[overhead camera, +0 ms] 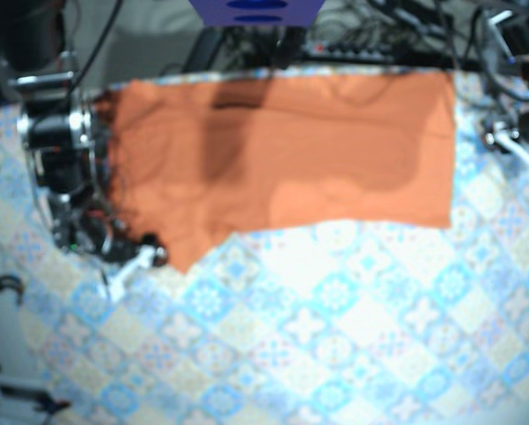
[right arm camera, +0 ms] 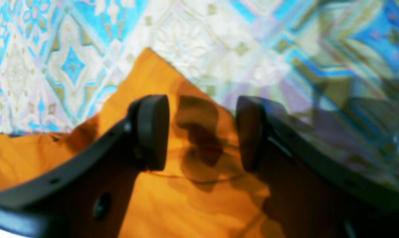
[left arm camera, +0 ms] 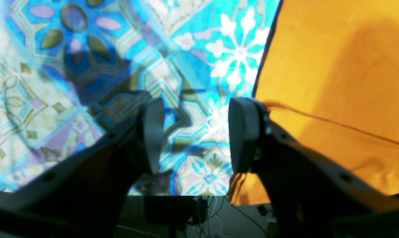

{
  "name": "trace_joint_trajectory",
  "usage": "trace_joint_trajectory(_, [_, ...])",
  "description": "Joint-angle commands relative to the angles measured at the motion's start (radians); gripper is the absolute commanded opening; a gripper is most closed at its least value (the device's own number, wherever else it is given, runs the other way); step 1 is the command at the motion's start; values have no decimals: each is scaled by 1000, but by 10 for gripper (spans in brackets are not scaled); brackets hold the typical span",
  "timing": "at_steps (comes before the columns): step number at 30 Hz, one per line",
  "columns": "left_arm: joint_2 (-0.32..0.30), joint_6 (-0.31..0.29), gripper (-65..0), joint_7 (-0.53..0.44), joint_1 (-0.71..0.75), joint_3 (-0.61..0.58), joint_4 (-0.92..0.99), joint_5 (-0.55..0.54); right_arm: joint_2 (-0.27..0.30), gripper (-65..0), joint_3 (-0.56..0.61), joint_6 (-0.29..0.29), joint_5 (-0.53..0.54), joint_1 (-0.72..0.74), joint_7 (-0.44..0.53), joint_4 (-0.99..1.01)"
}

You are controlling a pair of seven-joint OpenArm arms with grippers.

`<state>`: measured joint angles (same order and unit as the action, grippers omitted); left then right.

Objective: Fold the T-shirt properly
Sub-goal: 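Close both grippers on the orange shirt's side edges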

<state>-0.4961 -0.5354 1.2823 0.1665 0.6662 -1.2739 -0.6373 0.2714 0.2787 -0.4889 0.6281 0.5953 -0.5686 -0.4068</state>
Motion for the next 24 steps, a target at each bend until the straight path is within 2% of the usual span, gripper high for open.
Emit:
trace_joint_trajectory(1, [-26, -1, -350, -11, -6, 8, -14, -11, -2, -332, 7, -6, -1, 18, -21, -8])
trace_joint_trajectory(8, [-26, -1, -350, -11, -6, 8, -14, -11, -4, -351, 15, -6, -1, 18, -21, -8])
trace_joint_trajectory(15, [-26, -1, -350, -11, -11, 5, -14, -11, -4, -502, 17, -8, -4, 18, -15, -8])
trace_joint_trajectory(24, [-26, -1, -350, -11, -11, 3, -14, -11, -4, -617, 17, -9, -6, 16, -12, -8])
